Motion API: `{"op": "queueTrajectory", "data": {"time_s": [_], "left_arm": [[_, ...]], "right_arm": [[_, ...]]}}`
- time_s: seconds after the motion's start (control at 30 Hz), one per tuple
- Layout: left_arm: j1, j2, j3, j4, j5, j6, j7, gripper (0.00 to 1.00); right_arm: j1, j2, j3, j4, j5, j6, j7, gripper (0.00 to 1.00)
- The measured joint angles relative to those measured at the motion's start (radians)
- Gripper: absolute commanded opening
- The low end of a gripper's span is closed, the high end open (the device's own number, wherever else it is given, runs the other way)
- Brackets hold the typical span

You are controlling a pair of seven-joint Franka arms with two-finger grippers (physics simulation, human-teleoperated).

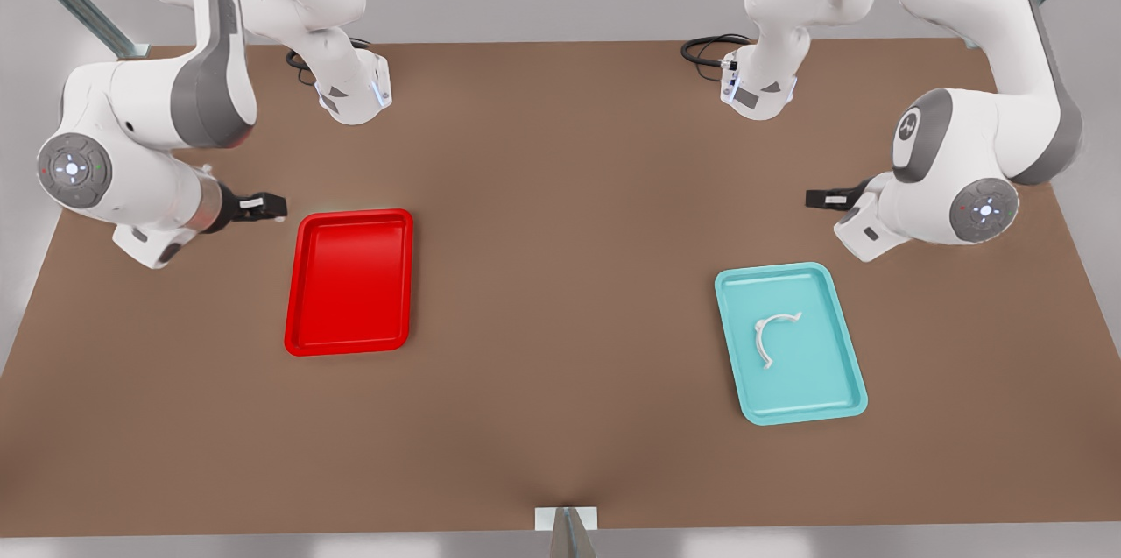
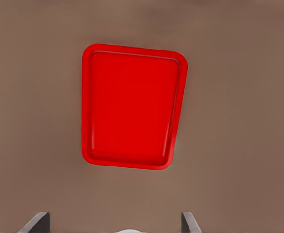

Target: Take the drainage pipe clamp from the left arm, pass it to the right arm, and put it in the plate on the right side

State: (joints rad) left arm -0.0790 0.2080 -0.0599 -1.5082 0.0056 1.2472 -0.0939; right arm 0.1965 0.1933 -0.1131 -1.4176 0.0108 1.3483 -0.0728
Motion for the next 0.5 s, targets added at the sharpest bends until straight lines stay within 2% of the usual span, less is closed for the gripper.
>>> {"op": "queueTrajectory", "data": {"time_s": [0.17, 0.33, 0.5], "left_arm": [[0.004, 0.000, 0.030, -0.032, 0.017, 0.180, -0.024, 1.00], [-0.001, 0.288, 0.033, -0.034, 0.020, 0.409, -0.047, 1.00], [0.001, 0.387, 0.037, -0.128, -0.006, 0.678, -0.084, 1.00]], "right_arm": [[0.000, 0.000, 0.002, -0.012, -0.001, 0.098, -0.018, 1.00], [-0.003, 0.000, 0.002, -0.018, 0.003, 0.140, -0.032, 1.00], [-0.002, 0.000, 0.002, -0.023, 0.005, 0.158, -0.044, 1.00]]}}
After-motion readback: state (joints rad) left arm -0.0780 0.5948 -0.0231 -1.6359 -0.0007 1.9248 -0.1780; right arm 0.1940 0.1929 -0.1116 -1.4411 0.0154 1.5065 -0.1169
